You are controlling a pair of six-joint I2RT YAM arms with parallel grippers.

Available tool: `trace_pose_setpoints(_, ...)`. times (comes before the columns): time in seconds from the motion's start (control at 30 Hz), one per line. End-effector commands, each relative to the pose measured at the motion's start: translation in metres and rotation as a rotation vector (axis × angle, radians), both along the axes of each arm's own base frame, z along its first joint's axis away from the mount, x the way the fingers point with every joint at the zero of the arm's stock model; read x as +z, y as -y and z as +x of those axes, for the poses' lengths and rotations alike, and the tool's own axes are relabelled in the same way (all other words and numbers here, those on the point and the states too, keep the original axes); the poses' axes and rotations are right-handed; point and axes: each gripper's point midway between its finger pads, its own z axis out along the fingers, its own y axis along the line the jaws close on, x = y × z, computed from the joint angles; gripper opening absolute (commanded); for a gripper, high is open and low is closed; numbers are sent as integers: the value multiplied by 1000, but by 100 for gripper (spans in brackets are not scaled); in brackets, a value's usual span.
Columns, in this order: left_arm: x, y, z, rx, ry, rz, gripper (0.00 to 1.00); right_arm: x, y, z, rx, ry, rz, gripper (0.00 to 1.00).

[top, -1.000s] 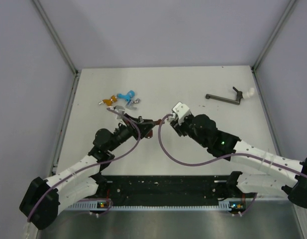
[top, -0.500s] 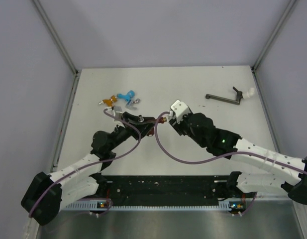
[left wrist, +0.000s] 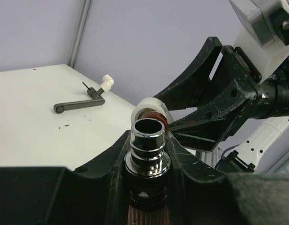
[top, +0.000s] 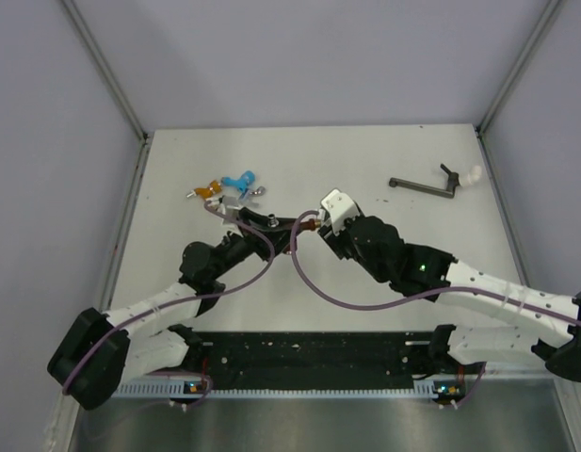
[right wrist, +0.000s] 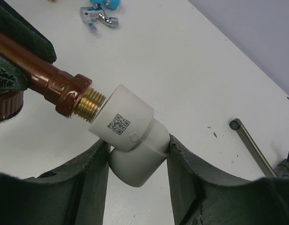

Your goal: Install the water faucets

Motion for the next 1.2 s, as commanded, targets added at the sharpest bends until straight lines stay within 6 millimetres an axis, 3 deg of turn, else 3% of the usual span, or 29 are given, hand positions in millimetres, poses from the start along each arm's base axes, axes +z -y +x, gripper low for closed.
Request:
trace_pose_setpoints(0.0,43,-2,-3,-1,129,-83,0,26,1,0,-37,39,50,0)
trace_pose_setpoints(0.5,24,8,5,-37,58,-55,0,34,6,-2,-18,75,63,0)
trace_pose_setpoints(1.17,50,4,-10,-78,115,-89,0,16,4,0,-2,72,-14,0)
